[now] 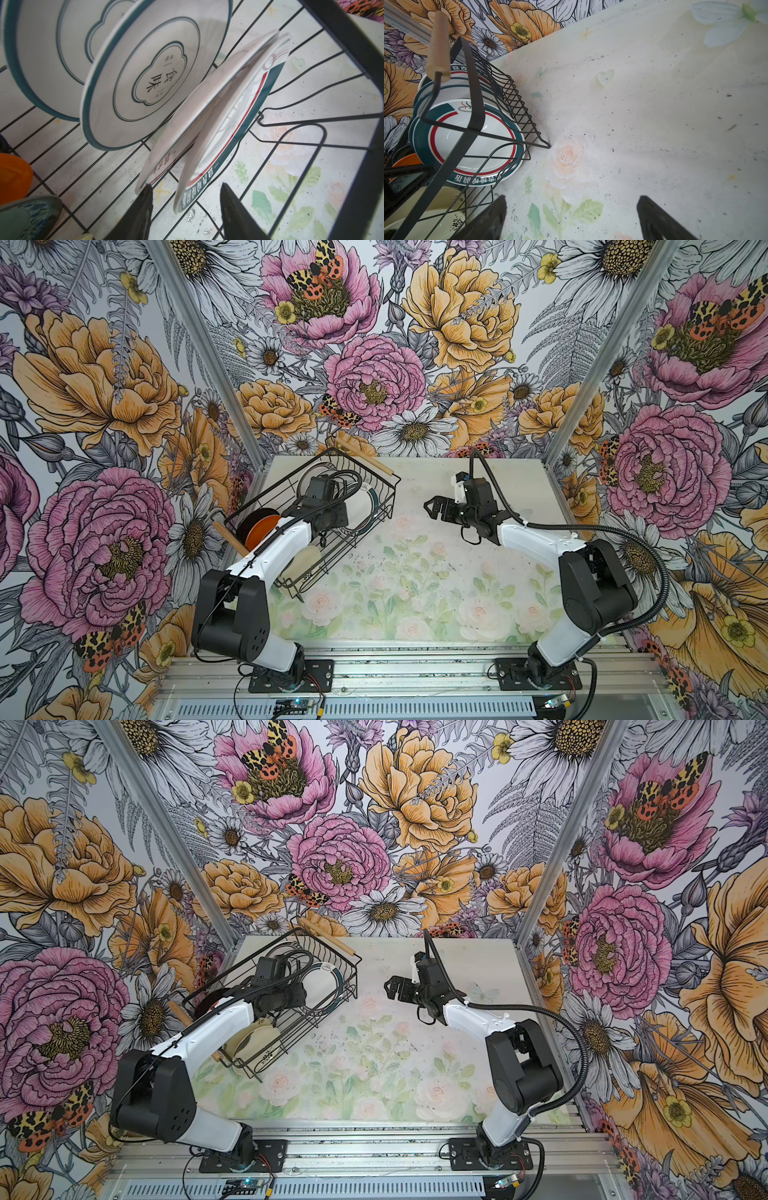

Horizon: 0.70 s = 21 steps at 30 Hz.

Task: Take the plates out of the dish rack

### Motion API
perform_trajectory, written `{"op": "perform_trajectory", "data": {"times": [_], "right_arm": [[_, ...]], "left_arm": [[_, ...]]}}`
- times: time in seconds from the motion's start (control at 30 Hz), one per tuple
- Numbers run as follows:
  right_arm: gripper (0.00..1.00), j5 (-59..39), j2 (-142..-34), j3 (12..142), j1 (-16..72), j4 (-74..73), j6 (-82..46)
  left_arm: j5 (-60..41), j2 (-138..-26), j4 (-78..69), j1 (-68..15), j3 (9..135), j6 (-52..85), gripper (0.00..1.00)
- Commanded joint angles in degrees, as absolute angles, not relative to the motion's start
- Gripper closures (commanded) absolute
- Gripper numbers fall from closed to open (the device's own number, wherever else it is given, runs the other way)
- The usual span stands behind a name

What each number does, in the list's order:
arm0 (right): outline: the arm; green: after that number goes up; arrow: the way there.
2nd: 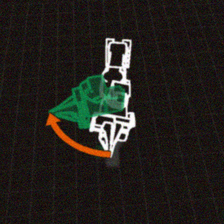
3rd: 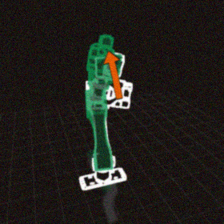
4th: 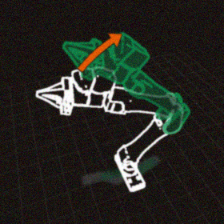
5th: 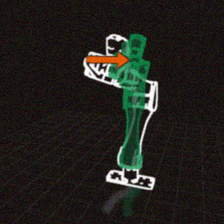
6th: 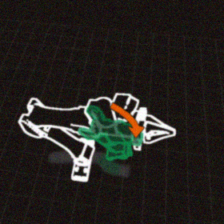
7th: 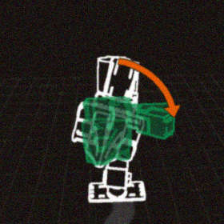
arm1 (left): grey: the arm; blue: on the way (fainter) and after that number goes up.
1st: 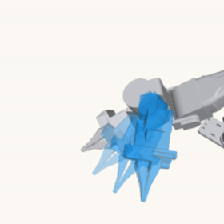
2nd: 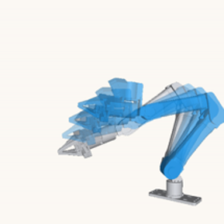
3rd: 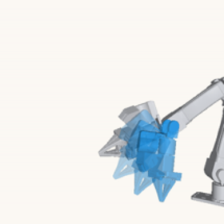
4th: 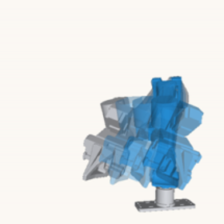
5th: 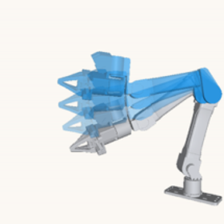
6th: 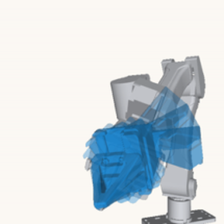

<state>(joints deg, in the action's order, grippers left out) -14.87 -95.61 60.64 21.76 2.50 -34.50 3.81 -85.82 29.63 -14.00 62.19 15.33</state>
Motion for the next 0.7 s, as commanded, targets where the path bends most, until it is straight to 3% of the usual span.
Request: {"op": "perform_trajectory", "data": {"times": [0.0,0.67], "right_arm": [[0.0,-15.5,-96.9,62.3,21.5,2.2,-34.8],[0.01,-16.2,-97.8,62.9,21.5,2.5,-34.8]], "left_arm": [[3.3,-86.6,26.8,-13.7,62.2,14.1,0.52],[3.1,-91.1,24.0,-14.3,63.9,13.6,0.61]]}}
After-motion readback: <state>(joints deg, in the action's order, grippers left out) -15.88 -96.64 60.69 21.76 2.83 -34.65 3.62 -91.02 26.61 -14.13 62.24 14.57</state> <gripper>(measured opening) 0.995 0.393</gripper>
